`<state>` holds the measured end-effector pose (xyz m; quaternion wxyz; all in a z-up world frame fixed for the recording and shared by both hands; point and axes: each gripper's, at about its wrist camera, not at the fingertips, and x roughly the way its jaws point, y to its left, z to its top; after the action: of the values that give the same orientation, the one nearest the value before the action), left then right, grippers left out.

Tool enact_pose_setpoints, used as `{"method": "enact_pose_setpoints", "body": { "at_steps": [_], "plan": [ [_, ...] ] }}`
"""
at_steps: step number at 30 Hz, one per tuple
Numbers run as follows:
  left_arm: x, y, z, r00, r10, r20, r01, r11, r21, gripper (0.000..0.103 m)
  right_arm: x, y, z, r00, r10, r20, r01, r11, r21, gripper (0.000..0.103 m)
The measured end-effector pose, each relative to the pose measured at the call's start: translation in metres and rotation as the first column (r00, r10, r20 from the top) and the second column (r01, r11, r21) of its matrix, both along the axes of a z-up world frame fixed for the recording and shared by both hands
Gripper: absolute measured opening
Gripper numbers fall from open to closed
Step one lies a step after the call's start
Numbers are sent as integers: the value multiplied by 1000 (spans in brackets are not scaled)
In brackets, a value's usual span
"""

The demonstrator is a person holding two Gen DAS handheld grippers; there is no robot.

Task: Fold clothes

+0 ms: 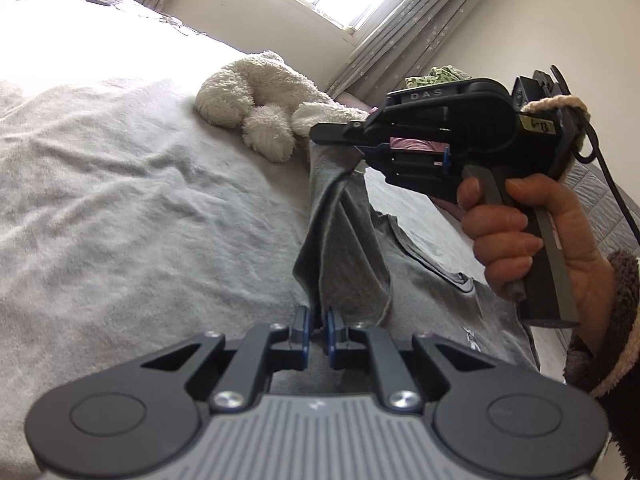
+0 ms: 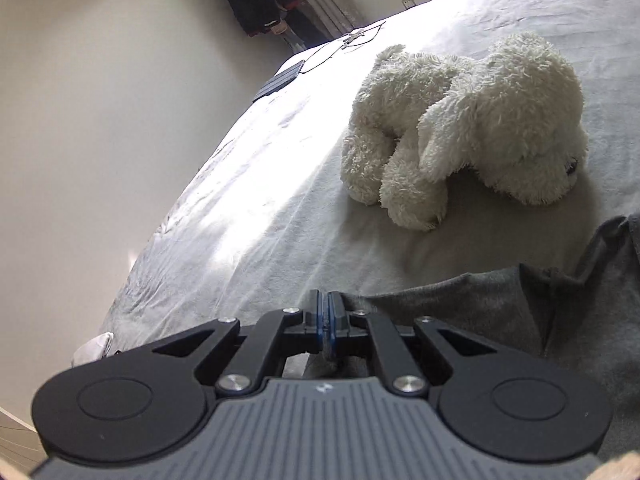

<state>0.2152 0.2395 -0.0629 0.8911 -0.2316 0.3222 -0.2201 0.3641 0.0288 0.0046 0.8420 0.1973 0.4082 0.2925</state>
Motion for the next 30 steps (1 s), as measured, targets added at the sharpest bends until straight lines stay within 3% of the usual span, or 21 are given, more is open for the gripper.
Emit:
{"method": "enact_pose_setpoints", "body": {
  "at_steps": [9, 14, 15, 18, 23, 26, 30],
  "plan": [
    [1, -1, -5, 999, 15, -38, -13, 997, 71, 8, 34, 46, -49, 999, 24, -25, -26, 995, -96, 6],
    [1, 2, -5, 997, 69, -45, -65, 994, 89, 16, 29, 49, -51, 999, 50, -5, -51, 992, -115, 11],
    [0, 4, -5, 996, 83, -42, -79, 993, 85, 18, 27, 42, -47, 999, 53, 10, -52, 992, -119, 15],
    [1, 7, -4, 993, 111, -31, -109, 992, 59, 32, 18, 23, -36, 996, 62, 60, -54, 990, -134, 50],
    [4, 5, -6, 988, 156, -13, -155, 987, 38, 43, 4, -48, -29, 986, -75, 152, 97, 984, -148, 50],
    [7, 6, -11, 980, 197, 13, -197, 980, 2, 44, -1, -97, -28, 958, -184, 220, 222, 961, -166, 50],
    [10, 2, -13, 972, 232, 44, -233, 972, 30, 43, 5, -149, -42, 920, -303, 248, 339, 934, -115, 50]
  ]
}}
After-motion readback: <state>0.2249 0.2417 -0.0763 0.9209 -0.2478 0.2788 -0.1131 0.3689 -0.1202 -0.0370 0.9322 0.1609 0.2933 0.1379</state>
